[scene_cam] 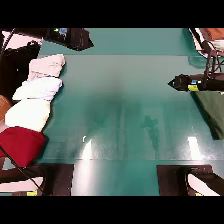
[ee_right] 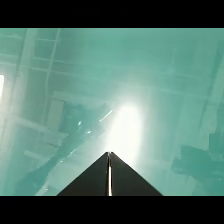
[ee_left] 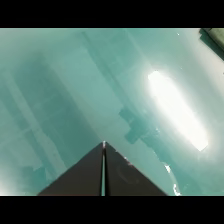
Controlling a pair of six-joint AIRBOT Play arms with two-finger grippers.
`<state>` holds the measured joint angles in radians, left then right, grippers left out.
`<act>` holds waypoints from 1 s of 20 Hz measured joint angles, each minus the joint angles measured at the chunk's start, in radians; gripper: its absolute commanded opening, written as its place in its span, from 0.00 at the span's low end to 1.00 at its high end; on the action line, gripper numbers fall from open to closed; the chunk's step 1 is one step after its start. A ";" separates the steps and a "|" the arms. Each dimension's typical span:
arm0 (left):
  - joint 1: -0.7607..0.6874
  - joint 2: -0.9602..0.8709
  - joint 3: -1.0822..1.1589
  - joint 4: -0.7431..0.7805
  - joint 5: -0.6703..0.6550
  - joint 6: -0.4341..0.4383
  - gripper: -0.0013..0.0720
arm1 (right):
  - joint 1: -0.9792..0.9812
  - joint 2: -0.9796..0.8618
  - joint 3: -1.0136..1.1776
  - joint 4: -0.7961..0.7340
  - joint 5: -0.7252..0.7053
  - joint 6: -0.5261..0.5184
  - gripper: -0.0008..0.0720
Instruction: Fold the shirts.
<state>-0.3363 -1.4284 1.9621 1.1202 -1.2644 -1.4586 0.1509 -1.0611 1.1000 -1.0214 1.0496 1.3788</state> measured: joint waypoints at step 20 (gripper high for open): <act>0.005 -0.019 -0.002 0.219 0.074 -0.001 0.80 | 0.000 0.000 0.000 0.000 0.000 0.000 0.03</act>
<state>-0.3309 -1.4475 1.9598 1.3388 -1.1908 -1.4593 0.1509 -1.0611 1.1000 -1.0214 1.0492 1.3792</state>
